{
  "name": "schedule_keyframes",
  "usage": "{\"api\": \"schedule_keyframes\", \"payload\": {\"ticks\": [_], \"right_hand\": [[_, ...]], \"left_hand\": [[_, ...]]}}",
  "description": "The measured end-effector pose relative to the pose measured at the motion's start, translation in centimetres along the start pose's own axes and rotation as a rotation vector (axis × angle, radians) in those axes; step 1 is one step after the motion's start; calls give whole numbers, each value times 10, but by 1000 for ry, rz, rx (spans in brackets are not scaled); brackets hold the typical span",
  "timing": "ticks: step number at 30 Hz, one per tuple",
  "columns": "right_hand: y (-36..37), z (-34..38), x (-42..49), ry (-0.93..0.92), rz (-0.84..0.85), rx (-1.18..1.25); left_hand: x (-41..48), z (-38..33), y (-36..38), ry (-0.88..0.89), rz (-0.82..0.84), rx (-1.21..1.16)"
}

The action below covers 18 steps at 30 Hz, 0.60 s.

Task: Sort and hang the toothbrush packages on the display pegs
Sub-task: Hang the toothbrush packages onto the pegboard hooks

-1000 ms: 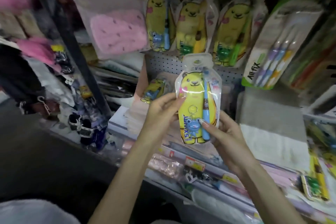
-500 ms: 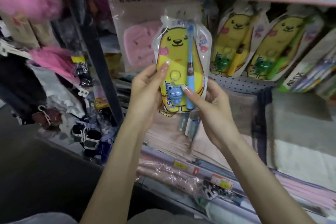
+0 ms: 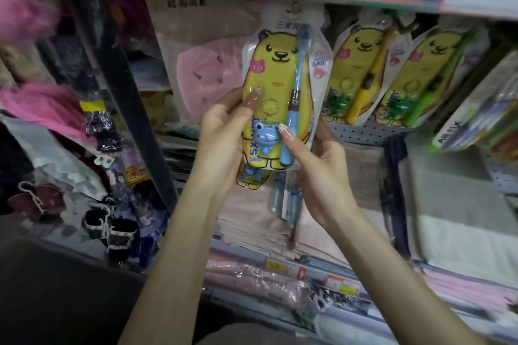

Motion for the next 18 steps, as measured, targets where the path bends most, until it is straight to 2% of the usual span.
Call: {"api": "schedule_keyframes", "payload": {"ticks": [9,18], "right_hand": [[-17,-4,5,68,-80,-149],[-37,-9,31,59,-228,-129]], "left_hand": [[21,11,4,-7,-16,-51],[52,27,9,-4,-3,11]]}}
Point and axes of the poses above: each hand's wrist, its own x-axis towards the middle knuckle, its own y-axis out of the palm, z = x × y, the point moved 2 cm from there along x, towards the middle knuckle, and after that the axes turned 9 degrees about x, right-handed, at the moved point
